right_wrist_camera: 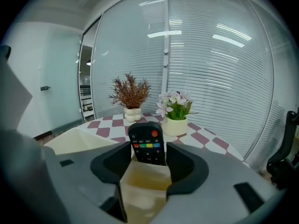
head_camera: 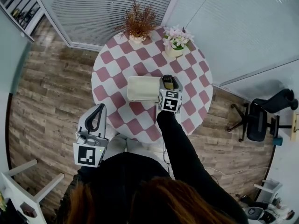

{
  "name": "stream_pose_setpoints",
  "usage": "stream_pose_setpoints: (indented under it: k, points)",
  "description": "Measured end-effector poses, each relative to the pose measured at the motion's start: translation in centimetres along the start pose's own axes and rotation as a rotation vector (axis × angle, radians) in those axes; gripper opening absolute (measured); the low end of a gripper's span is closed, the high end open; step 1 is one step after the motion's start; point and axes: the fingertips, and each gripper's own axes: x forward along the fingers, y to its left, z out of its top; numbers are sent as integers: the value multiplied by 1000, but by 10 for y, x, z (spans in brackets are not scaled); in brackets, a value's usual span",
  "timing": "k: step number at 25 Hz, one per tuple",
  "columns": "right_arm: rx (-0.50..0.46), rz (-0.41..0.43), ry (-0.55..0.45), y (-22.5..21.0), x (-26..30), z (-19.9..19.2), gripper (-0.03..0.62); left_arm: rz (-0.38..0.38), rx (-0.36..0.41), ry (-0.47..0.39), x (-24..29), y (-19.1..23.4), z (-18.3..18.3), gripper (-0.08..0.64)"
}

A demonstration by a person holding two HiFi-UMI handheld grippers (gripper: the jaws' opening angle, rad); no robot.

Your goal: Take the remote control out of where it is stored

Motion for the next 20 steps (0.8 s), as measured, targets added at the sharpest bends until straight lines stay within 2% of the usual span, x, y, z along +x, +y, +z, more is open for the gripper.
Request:
stream_pose_setpoints:
  k: [10, 20]
  points:
    - [-35, 0, -50, -3, -8, 10, 210, -1, 3, 1, 0, -2, 0, 6]
    - [-3, -17, -198, -15, -43, 61, 206, -30, -3, -13, 5, -8, 2, 6]
